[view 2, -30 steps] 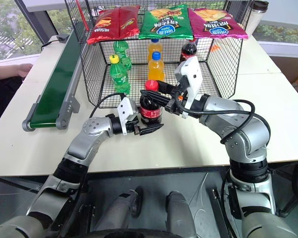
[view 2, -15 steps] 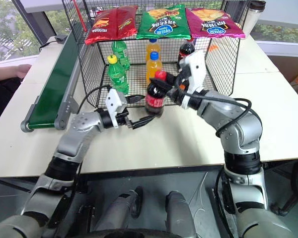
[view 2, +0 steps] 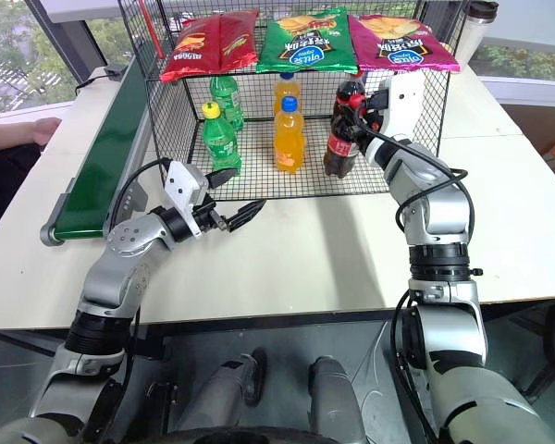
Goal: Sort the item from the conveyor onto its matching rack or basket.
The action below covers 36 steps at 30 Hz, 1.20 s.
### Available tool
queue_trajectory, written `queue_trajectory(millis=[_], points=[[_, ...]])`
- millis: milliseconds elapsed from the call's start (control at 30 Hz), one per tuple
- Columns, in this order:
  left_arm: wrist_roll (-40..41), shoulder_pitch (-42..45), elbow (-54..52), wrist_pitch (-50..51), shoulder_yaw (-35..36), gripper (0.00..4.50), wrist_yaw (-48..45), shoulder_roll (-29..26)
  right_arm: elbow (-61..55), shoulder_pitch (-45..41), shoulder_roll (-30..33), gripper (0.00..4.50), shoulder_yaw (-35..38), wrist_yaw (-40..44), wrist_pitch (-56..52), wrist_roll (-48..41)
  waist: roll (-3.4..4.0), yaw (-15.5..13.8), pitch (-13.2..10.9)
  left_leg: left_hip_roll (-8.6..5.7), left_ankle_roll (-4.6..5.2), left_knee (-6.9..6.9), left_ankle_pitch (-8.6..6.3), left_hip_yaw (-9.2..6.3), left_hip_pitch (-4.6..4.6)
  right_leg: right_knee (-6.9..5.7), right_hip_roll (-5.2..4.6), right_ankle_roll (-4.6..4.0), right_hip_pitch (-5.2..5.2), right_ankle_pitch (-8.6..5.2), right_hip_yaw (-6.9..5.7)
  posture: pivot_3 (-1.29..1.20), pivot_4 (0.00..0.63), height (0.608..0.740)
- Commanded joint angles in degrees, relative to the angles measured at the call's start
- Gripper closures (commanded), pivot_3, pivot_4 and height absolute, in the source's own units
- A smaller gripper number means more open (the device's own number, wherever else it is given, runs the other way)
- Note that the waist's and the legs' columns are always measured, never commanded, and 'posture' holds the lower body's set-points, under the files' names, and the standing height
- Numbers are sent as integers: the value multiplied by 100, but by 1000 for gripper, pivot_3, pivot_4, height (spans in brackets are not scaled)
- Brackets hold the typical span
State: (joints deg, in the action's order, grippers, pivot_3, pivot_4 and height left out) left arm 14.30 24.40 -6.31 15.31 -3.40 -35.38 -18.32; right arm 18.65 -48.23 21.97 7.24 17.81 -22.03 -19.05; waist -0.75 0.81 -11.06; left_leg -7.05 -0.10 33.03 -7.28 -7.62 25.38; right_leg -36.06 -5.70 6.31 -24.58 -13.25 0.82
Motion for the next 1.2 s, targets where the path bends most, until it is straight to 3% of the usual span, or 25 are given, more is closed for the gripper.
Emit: queue_trajectory(millis=[33,300,567,800,967,1200], points=[[-127,67,-41,-233,97,40,207,19,462,-516,10,3384,158,35,710,193,0,5,0,0,0,0,0,0,-1,0,1,0,0,0,0,0,150,738],[-174,-16,-117,-262,20,40,337,69,1725,-945,84,3384,154,151,1563,567,2,5,-1,1,-1,0,1,0,-1,-2,3,0,0,0,2,0,150,738],[-90,-109,-234,-152,-18,40,298,89,2147,-1069,92,3384,186,344,1852,630,2,9,-1,1,-2,0,1,0,-2,-4,5,0,0,0,3,0,150,738],[-77,-129,-270,-102,-31,0,287,104,2017,-1015,54,101,182,487,1702,623,3,9,-1,1,-2,0,1,-1,-5,-6,6,0,1,0,4,0,150,738],[-85,-135,-257,-93,-30,0,288,102,1722,-920,96,101,198,511,1528,611,3,9,-1,1,-3,0,2,-1,-5,-6,6,-1,1,0,5,0,150,738],[-37,-229,-309,-24,-19,0,276,98,184,-173,353,101,268,603,588,418,3,-13,0,1,-3,1,1,-1,-5,-6,5,-1,2,0,6,0,150,738]])
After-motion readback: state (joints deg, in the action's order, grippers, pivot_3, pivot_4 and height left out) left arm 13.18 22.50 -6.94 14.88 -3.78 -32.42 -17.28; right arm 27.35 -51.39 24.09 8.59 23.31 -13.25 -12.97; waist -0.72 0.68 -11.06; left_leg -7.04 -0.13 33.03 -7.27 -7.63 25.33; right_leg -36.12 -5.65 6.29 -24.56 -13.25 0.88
